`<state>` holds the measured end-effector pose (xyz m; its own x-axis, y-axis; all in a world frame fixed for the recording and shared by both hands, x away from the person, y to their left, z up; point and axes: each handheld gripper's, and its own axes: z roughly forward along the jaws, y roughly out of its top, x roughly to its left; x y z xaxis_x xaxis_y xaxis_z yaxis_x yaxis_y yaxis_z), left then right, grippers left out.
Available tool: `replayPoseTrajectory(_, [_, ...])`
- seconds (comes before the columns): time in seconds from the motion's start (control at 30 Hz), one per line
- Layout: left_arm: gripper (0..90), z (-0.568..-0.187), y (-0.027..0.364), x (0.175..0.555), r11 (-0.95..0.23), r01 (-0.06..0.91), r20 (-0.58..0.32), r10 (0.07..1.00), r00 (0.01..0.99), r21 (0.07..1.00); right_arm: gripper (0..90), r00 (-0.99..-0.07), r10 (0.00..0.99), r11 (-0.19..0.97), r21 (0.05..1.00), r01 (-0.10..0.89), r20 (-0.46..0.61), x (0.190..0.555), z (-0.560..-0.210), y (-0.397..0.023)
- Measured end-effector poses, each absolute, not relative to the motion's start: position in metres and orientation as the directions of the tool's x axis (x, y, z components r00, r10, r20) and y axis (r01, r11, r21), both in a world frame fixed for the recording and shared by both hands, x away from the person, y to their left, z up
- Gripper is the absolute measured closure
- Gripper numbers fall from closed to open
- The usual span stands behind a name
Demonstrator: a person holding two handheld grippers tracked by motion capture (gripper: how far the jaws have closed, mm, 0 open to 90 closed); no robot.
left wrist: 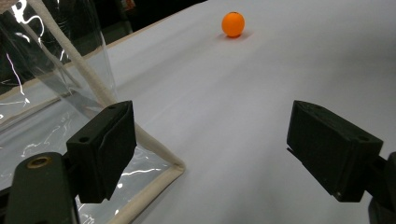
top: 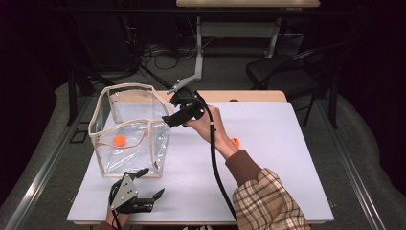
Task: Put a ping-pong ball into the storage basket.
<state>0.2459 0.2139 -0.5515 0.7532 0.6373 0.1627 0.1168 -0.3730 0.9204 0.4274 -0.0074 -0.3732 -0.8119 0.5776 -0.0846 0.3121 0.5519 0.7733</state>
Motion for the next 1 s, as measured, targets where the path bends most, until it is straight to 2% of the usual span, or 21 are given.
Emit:
replayPoseTrajectory(0.47, [15.9,-0.552,0.214,0.246,-0.372,0.119,0.160,0.638,0.753,0.921,13.6,-0.800,0.592,0.547,0.775,0.316,-0.091,0.408,-0.387,-0.053])
replayPoseTrajectory(1.0, [15.9,-0.552,0.214,0.246,-0.374,0.123,0.159,0.638,0.753,0.919,11.3,-0.775,0.627,0.537,0.764,0.359,-0.076,0.389,-0.426,-0.096])
